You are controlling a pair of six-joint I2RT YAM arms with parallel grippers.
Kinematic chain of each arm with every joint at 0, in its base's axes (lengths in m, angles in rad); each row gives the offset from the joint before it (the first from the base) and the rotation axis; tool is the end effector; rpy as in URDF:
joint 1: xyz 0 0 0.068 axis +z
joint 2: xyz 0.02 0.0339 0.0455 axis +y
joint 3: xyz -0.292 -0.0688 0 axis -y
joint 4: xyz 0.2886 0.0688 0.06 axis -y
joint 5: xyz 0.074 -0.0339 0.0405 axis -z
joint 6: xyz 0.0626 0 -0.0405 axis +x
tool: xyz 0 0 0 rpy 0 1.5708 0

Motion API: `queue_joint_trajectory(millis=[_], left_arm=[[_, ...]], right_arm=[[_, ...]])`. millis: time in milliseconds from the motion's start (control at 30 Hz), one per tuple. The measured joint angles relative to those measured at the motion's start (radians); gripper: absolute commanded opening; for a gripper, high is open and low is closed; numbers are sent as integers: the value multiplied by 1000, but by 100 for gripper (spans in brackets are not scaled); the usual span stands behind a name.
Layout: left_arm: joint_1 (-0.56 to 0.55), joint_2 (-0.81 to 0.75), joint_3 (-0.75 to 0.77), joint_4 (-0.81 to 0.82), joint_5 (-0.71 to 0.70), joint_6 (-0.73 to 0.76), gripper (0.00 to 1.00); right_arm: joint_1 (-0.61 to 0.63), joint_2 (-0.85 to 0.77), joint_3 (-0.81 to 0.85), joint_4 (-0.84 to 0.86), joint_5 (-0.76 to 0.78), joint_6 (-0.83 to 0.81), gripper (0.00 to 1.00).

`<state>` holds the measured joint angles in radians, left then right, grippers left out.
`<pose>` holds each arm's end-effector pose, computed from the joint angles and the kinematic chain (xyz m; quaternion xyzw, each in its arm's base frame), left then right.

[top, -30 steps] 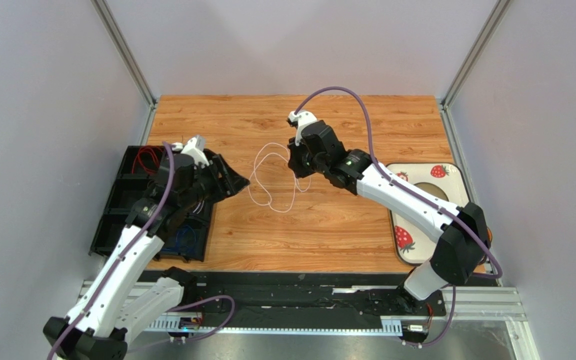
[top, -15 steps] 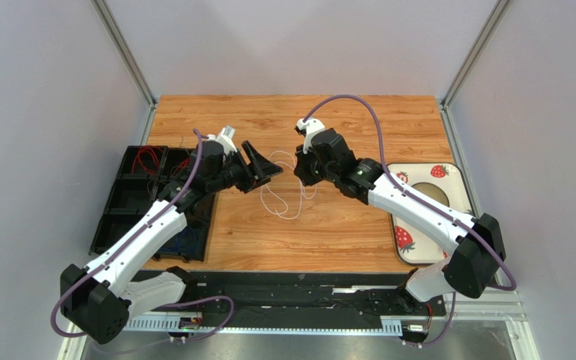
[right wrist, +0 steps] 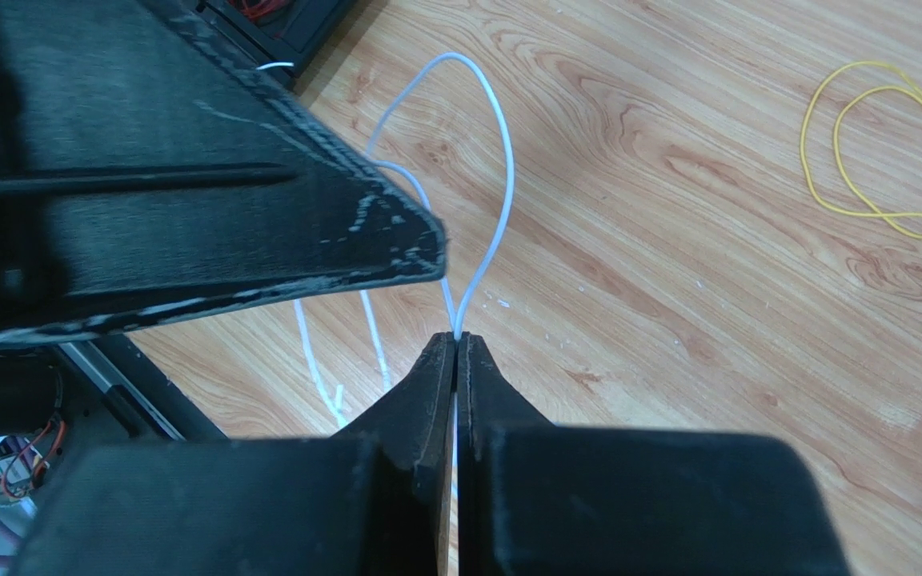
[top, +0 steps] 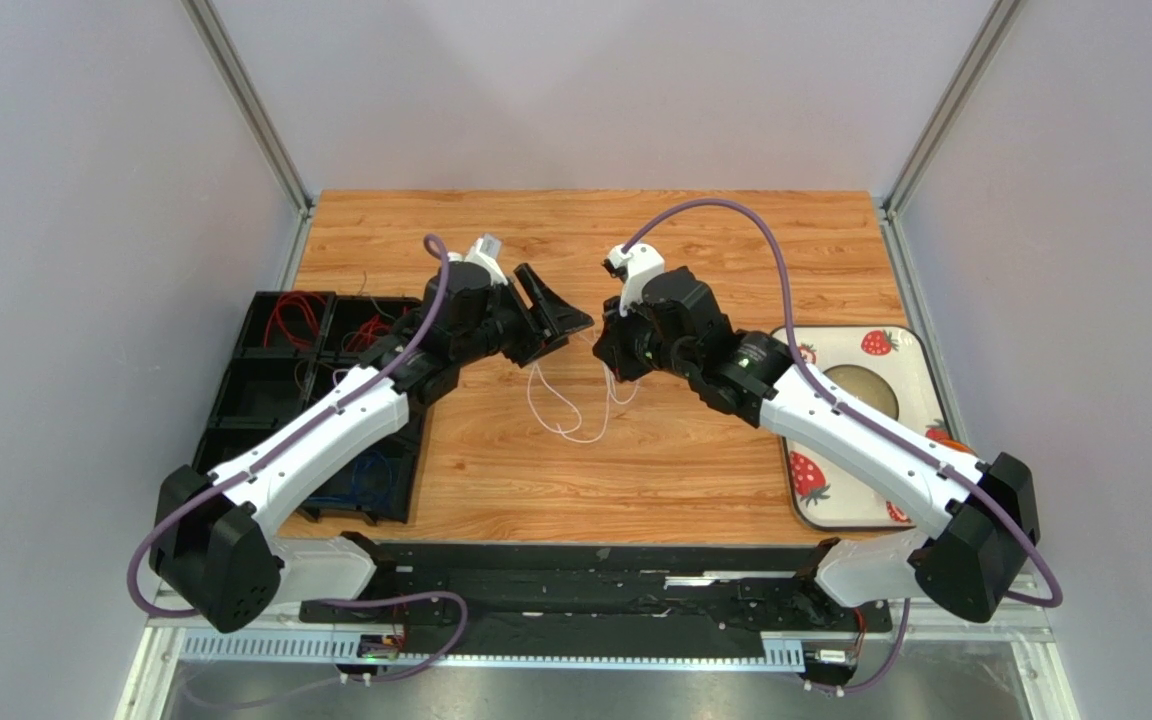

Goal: Untangle the cables

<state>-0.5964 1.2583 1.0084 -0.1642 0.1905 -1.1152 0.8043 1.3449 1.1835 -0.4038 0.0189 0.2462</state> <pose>0.2819 -0.2057 0.3236 -0.1636 0.8190 -0.4631 0.2966 0.2536 0.2617 0.3378 -0.2370 0.8436 0.2345 0.4211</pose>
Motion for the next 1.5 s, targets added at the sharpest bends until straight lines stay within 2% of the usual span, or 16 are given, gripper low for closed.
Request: queue_joint_trajectory(millis=[267,367,400,533,633,667,700,733,833,967,1100,1267,1500], left_arm=[[-40,74,45,-1,-37,-1,56],[-51,92,53,-5,-47,-1,43],[-55,96,55,-10,-51,3,30],[-64,101,69,-25,-63,9,0],[-69,101,90,-53,-74,23,0],[-70,101,97,-63,-79,24,0],[-70,102,105,-79,-86,27,0],[-70,102,111,-91,-89,29,0],[-71,102,128,-124,-107,45,0],[-63,97,137,-171,-126,78,0],[-17,55,138,-238,-123,124,0],[129,-90,132,-328,-140,195,0],[357,-319,132,-455,-201,348,0]], right_arm=[[7,-18,-8,10,-29,0,0],[7,-19,-8,12,-39,0,0],[8,-19,-9,13,-42,-1,0],[13,-19,-9,13,-48,-1,0],[16,-19,-9,15,-48,-1,1],[17,-19,-9,17,-49,-1,10],[17,-19,-9,20,-50,0,25],[17,-19,-9,21,-50,1,47],[18,-19,-9,19,-47,9,67],[18,-27,-20,23,14,16,70],[18,-89,-106,24,115,41,70],[18,-123,-212,37,190,87,62],[18,-90,-413,137,151,165,55]])
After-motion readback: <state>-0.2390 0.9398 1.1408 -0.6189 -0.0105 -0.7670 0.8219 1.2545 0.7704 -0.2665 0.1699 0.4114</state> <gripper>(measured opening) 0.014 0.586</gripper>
